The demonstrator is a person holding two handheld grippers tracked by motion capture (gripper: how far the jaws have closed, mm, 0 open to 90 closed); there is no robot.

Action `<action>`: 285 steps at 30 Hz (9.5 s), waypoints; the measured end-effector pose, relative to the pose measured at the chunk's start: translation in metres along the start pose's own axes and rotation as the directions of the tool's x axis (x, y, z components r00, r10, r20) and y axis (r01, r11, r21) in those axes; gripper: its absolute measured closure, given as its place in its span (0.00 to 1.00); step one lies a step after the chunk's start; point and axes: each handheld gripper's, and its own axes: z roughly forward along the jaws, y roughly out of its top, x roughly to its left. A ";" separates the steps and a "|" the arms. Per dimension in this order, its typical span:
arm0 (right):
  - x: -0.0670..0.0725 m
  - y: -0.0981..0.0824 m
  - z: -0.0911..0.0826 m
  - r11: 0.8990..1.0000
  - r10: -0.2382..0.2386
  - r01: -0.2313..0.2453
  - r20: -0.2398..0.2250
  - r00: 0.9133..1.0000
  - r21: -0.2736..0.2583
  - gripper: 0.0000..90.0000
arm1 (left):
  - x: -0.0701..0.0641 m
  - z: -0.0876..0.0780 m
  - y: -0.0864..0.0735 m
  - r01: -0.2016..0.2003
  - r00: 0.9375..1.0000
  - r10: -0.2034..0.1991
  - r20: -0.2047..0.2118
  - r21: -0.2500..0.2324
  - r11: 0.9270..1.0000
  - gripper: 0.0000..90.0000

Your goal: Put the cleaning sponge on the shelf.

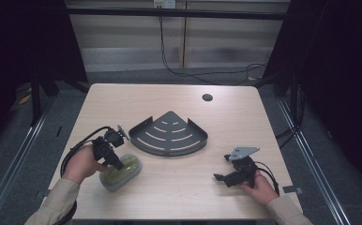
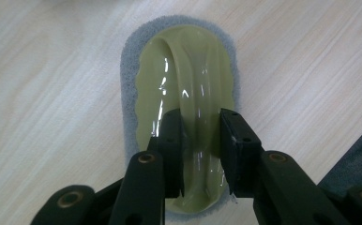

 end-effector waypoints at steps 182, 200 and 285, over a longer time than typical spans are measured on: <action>0.000 0.000 0.000 1.000 -0.004 0.004 0.003 1.000 -0.005 0.12 | 0.043 -0.013 0.161 0.027 0.996 -0.034 -0.082 -0.082 0.996 0.80; 0.000 0.000 0.000 1.000 -0.004 0.004 0.003 1.000 -0.005 0.12 | 0.046 0.006 0.166 0.029 0.995 -0.034 -0.091 -0.055 0.998 0.80; 0.000 0.000 0.000 1.000 -0.001 0.001 0.000 1.000 -0.004 0.12 | 0.057 0.007 0.140 0.165 0.971 -0.178 -0.159 -0.091 0.982 0.33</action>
